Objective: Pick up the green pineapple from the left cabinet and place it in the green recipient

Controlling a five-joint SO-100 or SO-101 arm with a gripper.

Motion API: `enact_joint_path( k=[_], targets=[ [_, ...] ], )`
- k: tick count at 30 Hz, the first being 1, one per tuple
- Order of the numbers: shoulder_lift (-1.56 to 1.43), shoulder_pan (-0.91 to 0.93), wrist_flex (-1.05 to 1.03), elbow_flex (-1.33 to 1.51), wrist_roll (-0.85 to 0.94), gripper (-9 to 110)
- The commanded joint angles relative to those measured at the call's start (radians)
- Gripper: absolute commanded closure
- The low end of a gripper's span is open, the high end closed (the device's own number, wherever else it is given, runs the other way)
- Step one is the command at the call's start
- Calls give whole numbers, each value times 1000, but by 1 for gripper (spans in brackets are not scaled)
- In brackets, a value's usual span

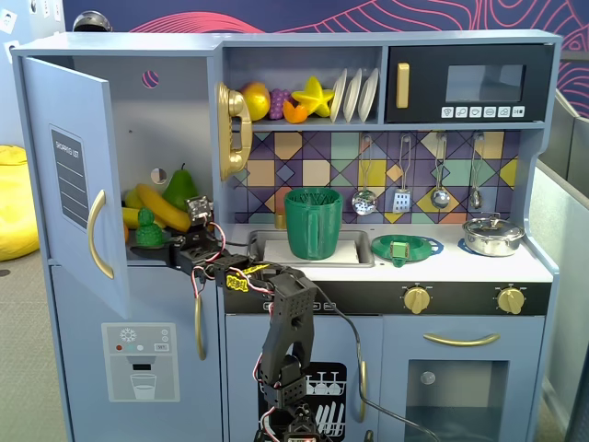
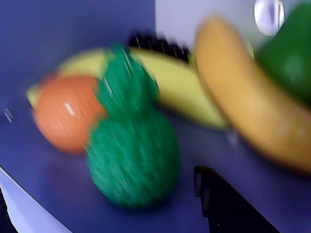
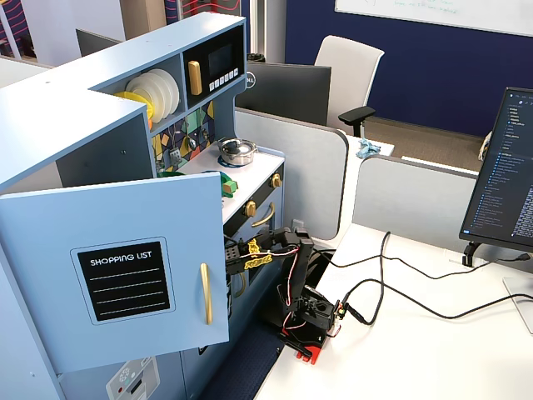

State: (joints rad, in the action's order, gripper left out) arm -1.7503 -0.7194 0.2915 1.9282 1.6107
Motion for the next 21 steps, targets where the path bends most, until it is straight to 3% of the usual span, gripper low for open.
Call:
enact_joint_path(
  k=[1, 21],
  targets=[
    [26, -3, 49, -95, 20, 57],
    [405, 35, 75, -485, 9, 61]
  ],
)
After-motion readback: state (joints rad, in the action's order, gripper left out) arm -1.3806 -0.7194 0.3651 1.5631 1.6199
